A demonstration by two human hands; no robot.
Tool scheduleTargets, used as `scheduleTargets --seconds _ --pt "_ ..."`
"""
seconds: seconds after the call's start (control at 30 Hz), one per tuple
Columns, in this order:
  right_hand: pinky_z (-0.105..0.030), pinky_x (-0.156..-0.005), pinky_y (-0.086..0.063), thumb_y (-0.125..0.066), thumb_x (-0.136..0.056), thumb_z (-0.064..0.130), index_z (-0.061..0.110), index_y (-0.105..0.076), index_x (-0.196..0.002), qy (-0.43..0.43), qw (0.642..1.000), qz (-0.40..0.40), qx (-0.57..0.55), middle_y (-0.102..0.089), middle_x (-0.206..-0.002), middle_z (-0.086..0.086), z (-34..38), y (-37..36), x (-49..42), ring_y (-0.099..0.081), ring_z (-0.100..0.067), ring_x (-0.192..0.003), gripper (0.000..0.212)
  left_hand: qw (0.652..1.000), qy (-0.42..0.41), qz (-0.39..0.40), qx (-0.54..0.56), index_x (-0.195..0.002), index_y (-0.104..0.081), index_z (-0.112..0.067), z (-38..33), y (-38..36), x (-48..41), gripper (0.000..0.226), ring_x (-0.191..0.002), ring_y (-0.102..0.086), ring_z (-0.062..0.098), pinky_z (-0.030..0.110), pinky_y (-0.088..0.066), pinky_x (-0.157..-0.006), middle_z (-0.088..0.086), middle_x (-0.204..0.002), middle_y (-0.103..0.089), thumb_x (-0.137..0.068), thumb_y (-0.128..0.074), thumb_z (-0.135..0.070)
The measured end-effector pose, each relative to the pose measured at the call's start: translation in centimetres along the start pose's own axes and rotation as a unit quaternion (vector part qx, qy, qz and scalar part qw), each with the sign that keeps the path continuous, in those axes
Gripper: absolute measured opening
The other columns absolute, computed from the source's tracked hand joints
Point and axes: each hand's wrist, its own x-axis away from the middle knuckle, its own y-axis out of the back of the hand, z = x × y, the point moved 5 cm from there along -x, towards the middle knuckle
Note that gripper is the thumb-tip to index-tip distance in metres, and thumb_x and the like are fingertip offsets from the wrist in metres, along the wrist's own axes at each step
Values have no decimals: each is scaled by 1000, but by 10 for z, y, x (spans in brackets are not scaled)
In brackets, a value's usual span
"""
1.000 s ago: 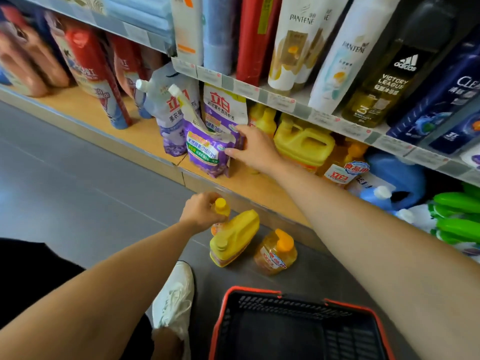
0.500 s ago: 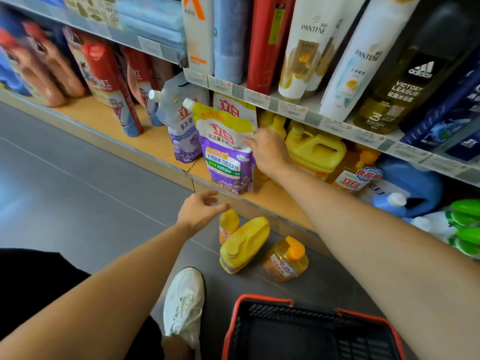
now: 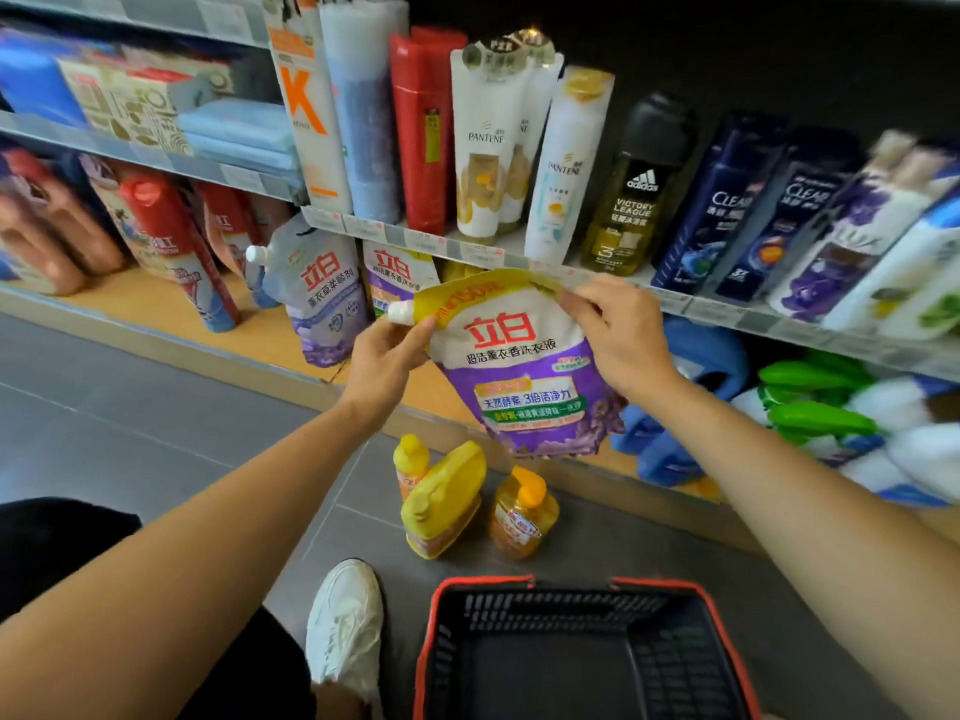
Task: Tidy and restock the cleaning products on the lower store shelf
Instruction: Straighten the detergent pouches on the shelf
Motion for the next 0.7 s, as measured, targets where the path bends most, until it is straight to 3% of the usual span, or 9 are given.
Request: scheduleTargets --seconds 0.1,0.2,0.27,0.33,0.4,0.5,0.57,0.63,0.7 --pt "-35 -59 -23 -58 -100 17 -5 -66 -73 -46 999 -8 4 -41 -57 3 -12 33 32 -42 -18 -58 36 998 -36 38 -24 -100 -68 -22 -32 -23 15 12 -94 -71 16 35 -59 -77 -1 -99 -75 -103 -56 -26" --pt "-37 -60 -24 -58 -100 16 -3 -52 -58 -103 994 24 24 -30 -56 1 -28 53 64 -35 -18 -54 46 993 -78 61 -71 -96 -64 3 -61 -44 32 34 -84 -70 29 48 -57 -72 21 -92 -71 -102 -58 -30" --pt "-36 -59 -27 -57 -100 18 4 -48 -57 -133 990 51 24 -35 -54 -1 -33 62 81 -34 -15 -52 46 985 -109 74 -108 -87 -62 1 -80 -59 45 42 -73 -65 19 43 -51 -64 9 -78 -68 -97 -63 -40" --pt "-22 -66 -41 -63 -97 16 9 -68 -90 -161 986 36 -5 -61 -81 1 -31 69 99 -53 -10 -73 11 962 -149 90 -210 -77 -60 -18 -92 -73 59 41 -71 -66 14 41 -49 -58 -5 -72 -67 -94 -61 -56" --pt "-8 -85 -39 -72 -90 16 16 -63 -125 -159 987 14 -20 -63 -112 7 -19 71 113 -56 -4 -103 37 917 -206 81 -332 -70 -52 -28 -97 -84 75 47 -65 -61 3 30 -39 -51 -11 -66 -63 -90 -50 -72" --pt "-25 -103 -41 -76 -86 28 21 -57 -136 -113 993 42 3 -61 -131 5 -1 58 125 -53 -12 -122 54 909 -215 82 -346 -69 -52 -30 -96 -92 90 48 -62 -57 0 26 -32 -51 -13 -63 -60 -86 -48 -75" --pt "-37 -106 -44 -73 -88 34 24 -55 -139 -113 990 79 5 -60 -136 4 0 46 130 -54 -15 -125 55 896 -235 114 -359 -69 -53 -31 -94 -99 96 48 -62 -56 -3 24 -32 -51 -16 -62 -58 -85 -45 -76" --pt "-41 -98 -49 -69 -91 33 24 -57 -136 -127 987 101 -19 -66 -128 2 -1 43 131 -60 -16 -117 47 877 -260 140 -379 -66 -48 -34 -93 -104 104 50 -59 -54 -4 23 -29 -49 -17 -58 -55 -86 -43 -79" --pt "-46 -85 -52 -64 -96 28 19 -67 -121 -123 985 111 -38 -73 -106 -1 -3 43 131 -66 -18 -97 27 882 -250 152 -368 -66 -49 -33 -89 -107 110 50 -58 -56 1 30 -35 -49 -14 -58 -57 -86 -42 -78"
